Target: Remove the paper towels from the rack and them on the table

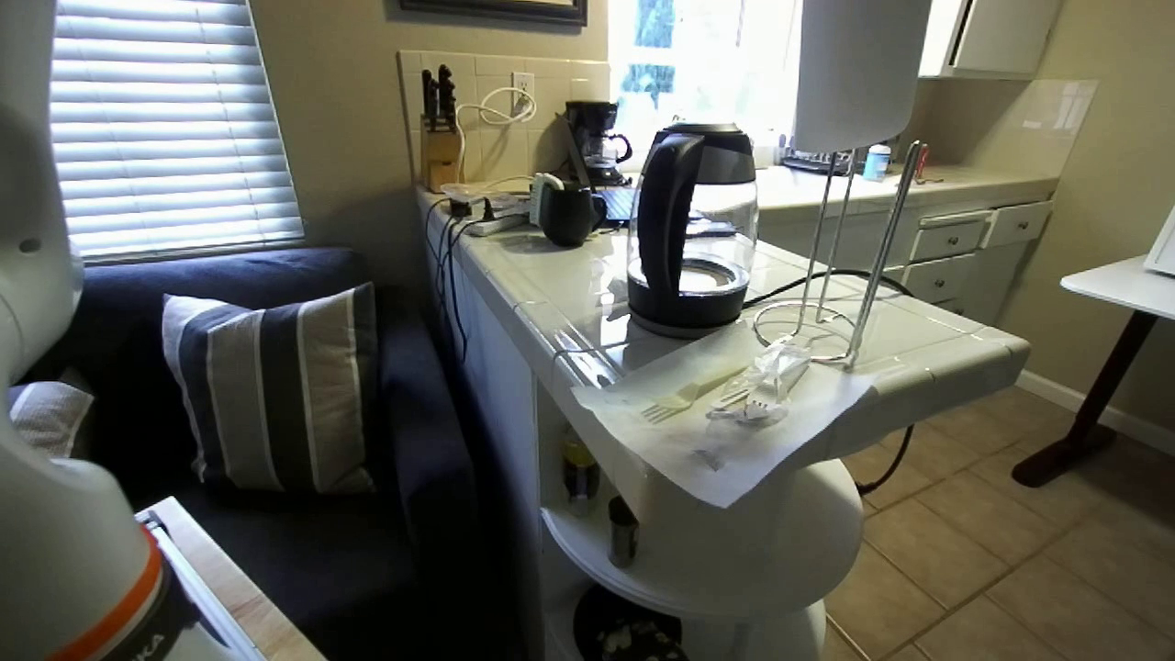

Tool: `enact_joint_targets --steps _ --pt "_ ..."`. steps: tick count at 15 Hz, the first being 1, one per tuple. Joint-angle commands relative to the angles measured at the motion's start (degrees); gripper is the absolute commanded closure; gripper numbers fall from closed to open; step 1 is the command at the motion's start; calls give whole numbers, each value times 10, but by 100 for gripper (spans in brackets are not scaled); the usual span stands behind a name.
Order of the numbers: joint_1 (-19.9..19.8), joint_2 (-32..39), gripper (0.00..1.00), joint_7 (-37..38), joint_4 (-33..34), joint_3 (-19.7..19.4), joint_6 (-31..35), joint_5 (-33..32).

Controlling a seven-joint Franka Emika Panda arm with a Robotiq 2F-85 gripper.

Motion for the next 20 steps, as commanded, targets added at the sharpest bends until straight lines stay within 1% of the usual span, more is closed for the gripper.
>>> enact_joint_targets --steps 1,6,10,13,14,17,18,20 --pt "-17 -22 38 15 -17 6 -7 30" --pt "-23 -36 38 14 -13 4 2 41" --pt "-18 -48 38 14 -11 1 11 39" --pt "-8 -56 38 5 -7 0 27 31" --pt "3 -57 38 -2 0 1 45 22" --pt "55 -66 38 -15 6 4 123 -15" --pt "78 -66 38 -18 6 7 159 -29" --pt "133 -62 38 -18 6 9 229 -76"
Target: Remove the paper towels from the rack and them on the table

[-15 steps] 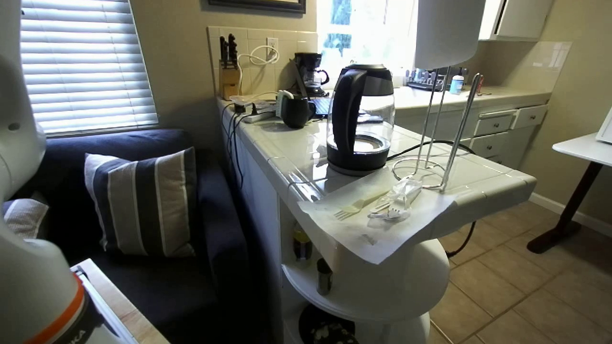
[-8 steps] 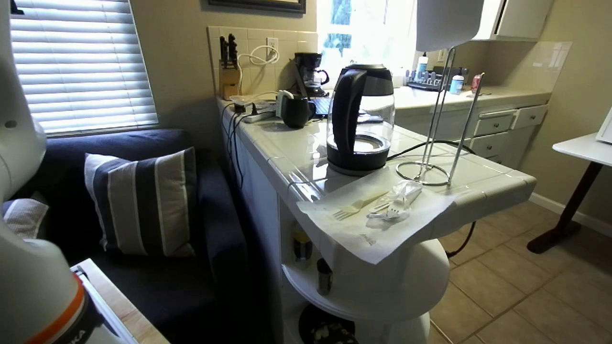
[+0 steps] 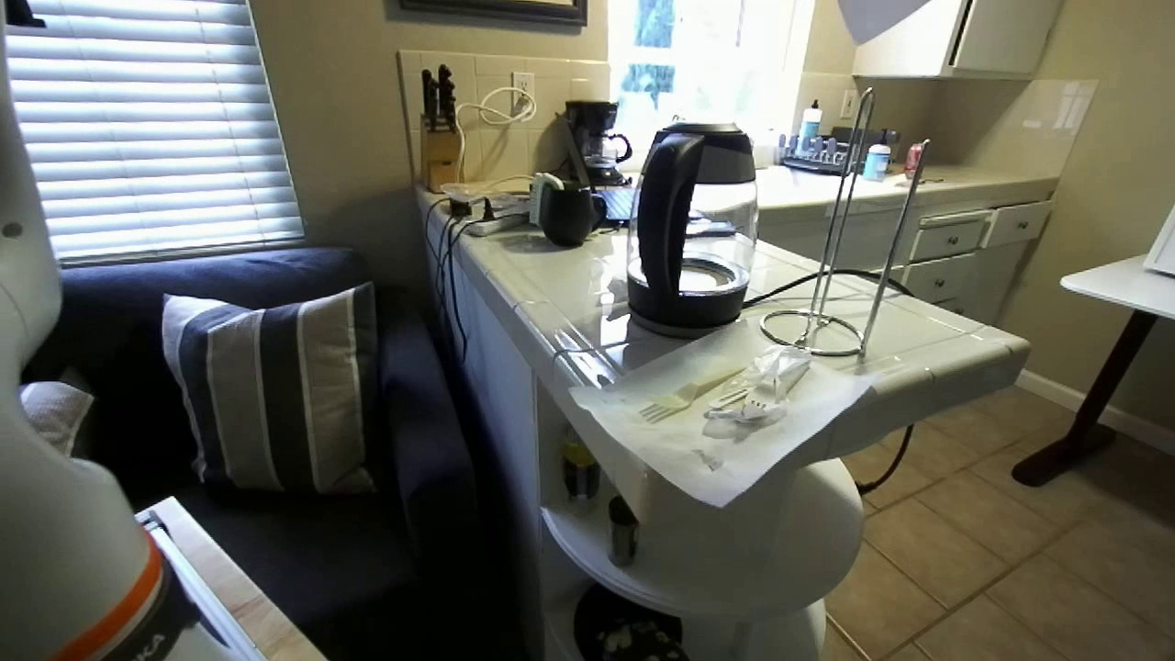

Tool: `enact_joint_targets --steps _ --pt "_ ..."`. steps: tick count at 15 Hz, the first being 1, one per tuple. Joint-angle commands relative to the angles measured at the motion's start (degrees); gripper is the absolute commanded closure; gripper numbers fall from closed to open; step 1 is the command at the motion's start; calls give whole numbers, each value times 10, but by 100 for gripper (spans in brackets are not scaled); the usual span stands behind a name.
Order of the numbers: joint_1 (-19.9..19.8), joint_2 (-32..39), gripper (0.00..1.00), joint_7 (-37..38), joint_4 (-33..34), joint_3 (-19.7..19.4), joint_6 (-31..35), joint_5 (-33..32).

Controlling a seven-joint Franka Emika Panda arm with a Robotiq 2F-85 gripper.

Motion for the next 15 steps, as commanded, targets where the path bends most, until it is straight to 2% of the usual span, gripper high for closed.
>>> enact_joint_targets --steps 1,3,5,7,8,11,15 --pt "93 5 38 2 0 4 106 -88" --pt "154 22 38 26 -2 -1 160 -161" --pt "212 45 38 49 -5 -11 189 -238" --pt "255 90 38 76 22 -25 198 -304" --pt "280 103 38 102 10 -38 216 -343" --pt "329 162 38 177 15 -79 240 -432" --pt "371 233 38 244 13 -128 255 -520"
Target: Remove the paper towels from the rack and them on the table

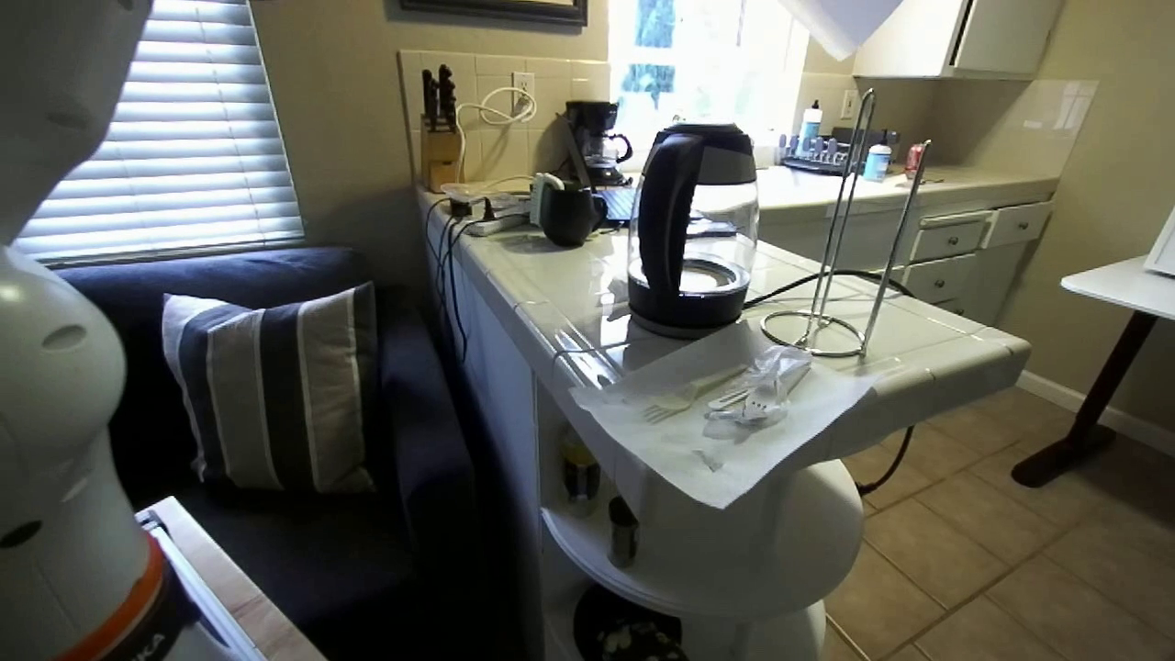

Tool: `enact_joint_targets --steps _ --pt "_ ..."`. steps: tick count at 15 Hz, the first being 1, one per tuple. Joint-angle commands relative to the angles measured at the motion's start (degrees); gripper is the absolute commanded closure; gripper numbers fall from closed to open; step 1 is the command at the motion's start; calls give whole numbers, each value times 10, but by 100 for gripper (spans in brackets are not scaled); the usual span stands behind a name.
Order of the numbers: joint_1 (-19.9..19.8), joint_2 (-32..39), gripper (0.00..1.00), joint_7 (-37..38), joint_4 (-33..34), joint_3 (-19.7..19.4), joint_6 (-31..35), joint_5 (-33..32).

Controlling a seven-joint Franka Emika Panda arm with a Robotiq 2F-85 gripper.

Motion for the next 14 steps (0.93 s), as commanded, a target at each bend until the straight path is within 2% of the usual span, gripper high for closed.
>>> enact_joint_targets --steps 1,5,6,7,8,13,14 --pt "29 68 38 58 19 -46 8 -77" --pt "49 129 38 30 21 -63 -21 -154" --pt "51 139 38 7 20 -57 -35 -162" --pt "36 125 38 26 20 -36 -16 -142" --pt "41 123 63 32 1 -37 -11 -147" --pt "37 122 63 31 10 -37 -11 -146" --pt "37 122 38 31 10 -37 -11 -146"
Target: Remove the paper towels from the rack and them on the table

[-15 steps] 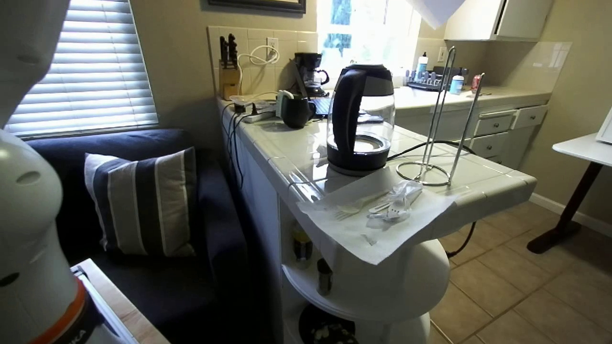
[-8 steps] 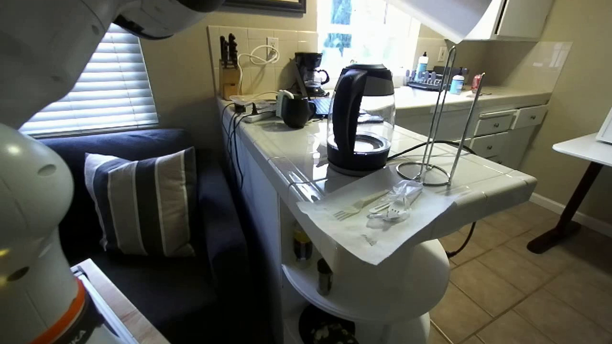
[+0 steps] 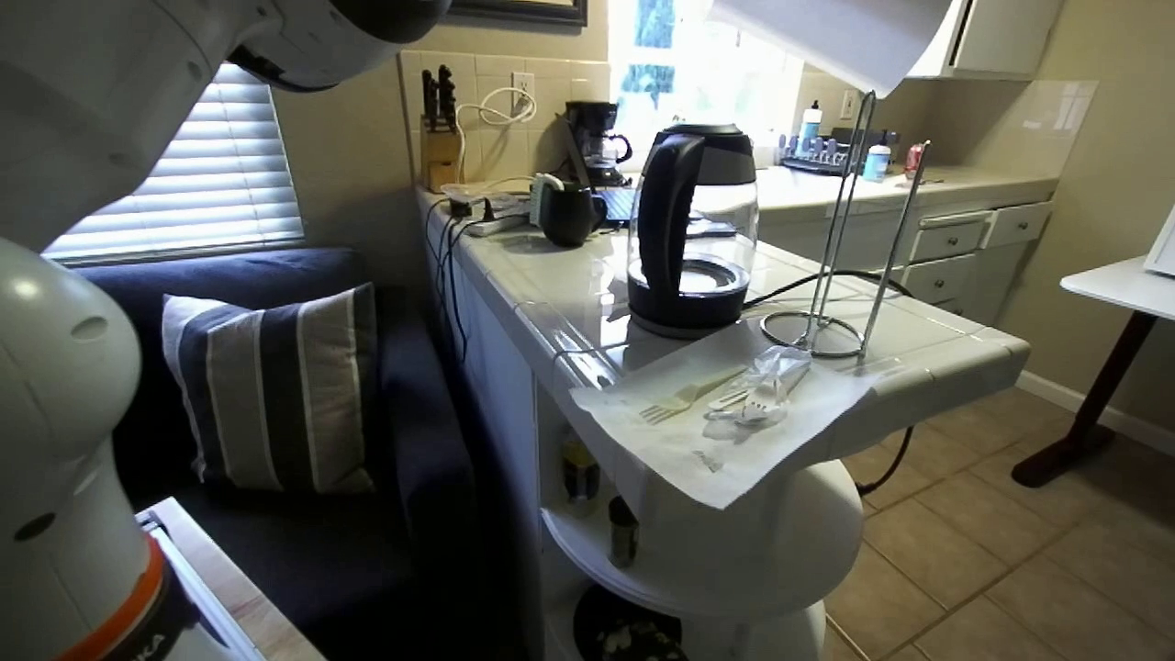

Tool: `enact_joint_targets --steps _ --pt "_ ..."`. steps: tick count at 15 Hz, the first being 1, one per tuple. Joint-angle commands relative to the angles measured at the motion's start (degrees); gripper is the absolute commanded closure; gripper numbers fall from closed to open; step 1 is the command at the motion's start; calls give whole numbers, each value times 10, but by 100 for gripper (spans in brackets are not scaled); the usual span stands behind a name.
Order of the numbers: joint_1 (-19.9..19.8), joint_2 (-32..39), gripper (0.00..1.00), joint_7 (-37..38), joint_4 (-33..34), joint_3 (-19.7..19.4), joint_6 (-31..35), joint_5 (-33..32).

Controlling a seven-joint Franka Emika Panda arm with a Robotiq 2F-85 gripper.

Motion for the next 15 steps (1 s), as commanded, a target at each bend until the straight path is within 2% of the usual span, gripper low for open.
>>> enact_joint_targets --steps 1,6,7,12,15 --pt "7 11 38 -26 0 -2 4 -27" --pt "33 56 38 -111 -9 -4 14 -78" --pt "33 74 38 -132 5 0 13 -84" --pt "37 117 38 -252 5 39 33 -65" --pt "28 130 38 -325 6 72 68 -40"
